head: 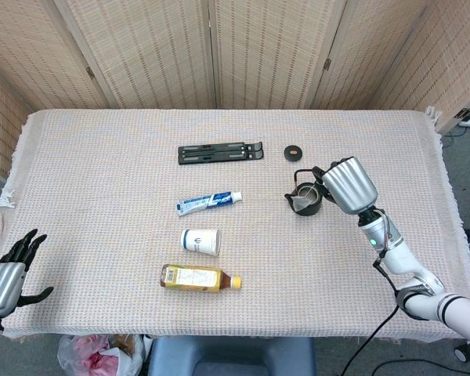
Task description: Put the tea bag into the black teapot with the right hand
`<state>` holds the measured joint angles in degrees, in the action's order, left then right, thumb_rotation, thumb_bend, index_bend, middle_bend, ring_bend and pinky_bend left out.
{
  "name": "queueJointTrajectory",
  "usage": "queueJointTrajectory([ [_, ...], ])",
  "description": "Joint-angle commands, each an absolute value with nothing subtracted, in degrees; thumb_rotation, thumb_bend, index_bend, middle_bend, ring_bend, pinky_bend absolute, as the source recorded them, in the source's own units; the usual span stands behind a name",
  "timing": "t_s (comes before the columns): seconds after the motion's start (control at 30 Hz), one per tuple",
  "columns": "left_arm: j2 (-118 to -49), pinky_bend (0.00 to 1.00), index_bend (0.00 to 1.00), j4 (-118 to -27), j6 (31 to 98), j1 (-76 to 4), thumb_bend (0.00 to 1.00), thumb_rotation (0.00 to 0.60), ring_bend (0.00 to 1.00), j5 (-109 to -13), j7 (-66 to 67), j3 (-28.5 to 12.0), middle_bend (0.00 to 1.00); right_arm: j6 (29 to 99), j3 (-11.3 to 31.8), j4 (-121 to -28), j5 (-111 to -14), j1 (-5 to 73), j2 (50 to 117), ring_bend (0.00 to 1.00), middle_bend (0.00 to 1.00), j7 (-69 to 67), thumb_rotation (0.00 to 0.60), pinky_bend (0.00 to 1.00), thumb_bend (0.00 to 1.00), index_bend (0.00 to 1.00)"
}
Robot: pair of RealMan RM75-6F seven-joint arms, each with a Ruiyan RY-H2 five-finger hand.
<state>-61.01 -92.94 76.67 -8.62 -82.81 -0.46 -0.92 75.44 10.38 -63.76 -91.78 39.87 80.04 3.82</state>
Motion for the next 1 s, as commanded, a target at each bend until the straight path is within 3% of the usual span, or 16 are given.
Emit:
queueJointTrajectory([
  [0.03, -61.04, 0.32, 0.00, -92.93, 76.67, -8.64, 0.23, 0.600, 0.11, -82.75, -0.42, -0.96, 0.00, 75.29, 10.21, -62.76, -91.68, 40.00, 80.54, 0.88, 1.00, 3.33, 0.600, 0.93, 0.30, 0.67],
  [1.0, -61.27, 0.32, 0.00, -92.79, 74.34, -9.79, 0.23, 0.600, 0.11, -80.15, 0.09, -1.73, 0.00, 72.49, 9.62, -54.78, -90.17, 41.80, 83.80, 0.89, 1.00, -1.35, 0.600, 0.93, 0.30, 0.67],
])
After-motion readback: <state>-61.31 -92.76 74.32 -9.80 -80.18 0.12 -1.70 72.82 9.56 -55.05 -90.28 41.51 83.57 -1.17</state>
